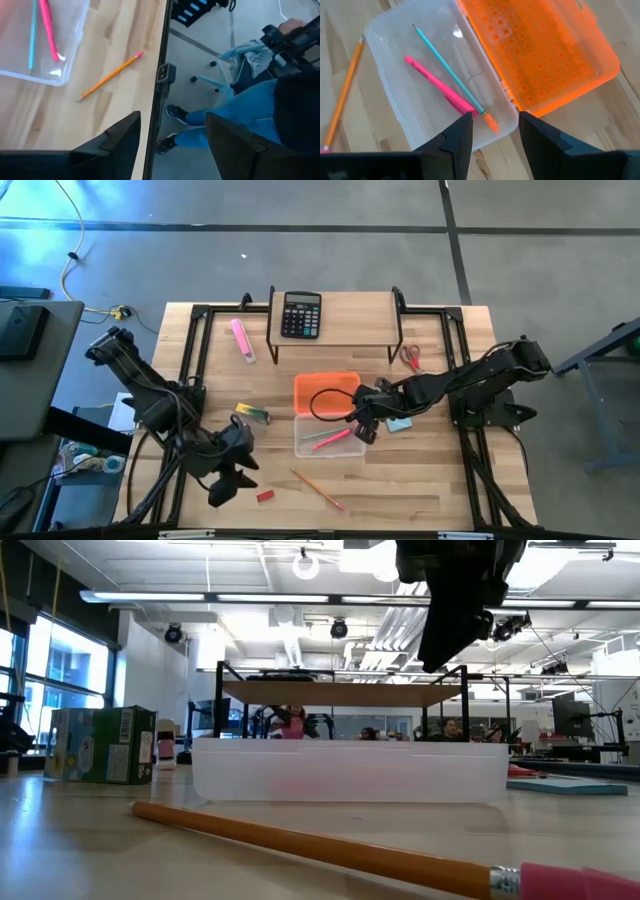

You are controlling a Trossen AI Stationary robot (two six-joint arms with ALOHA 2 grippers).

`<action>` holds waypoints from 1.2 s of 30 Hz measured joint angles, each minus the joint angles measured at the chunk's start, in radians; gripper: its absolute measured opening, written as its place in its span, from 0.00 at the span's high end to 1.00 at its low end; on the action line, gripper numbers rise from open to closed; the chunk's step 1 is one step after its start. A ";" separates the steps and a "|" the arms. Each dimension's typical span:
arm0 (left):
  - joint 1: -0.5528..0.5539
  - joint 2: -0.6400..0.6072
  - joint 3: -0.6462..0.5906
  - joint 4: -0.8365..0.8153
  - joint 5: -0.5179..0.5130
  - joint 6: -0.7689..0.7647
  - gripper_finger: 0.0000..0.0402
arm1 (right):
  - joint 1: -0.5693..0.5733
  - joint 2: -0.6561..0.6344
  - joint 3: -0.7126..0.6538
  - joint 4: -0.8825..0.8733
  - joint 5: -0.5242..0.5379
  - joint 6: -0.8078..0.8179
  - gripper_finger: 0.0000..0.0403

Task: Pack school essentials
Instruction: Put the red eraser into the orange supply box

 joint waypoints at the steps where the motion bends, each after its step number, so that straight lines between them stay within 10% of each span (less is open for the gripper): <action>1: 0.000 0.000 0.018 -0.023 -0.007 -0.001 0.48 | 0.000 0.000 0.000 -0.004 -0.008 -0.007 0.63; 22: -0.047 0.276 0.061 -0.200 -0.136 -0.115 0.48 | -0.003 0.000 0.000 -0.086 0.015 -0.040 0.63; 36: -0.067 0.485 0.061 -0.199 0.098 -0.362 0.48 | -0.003 0.000 0.000 -0.086 0.037 -0.076 0.63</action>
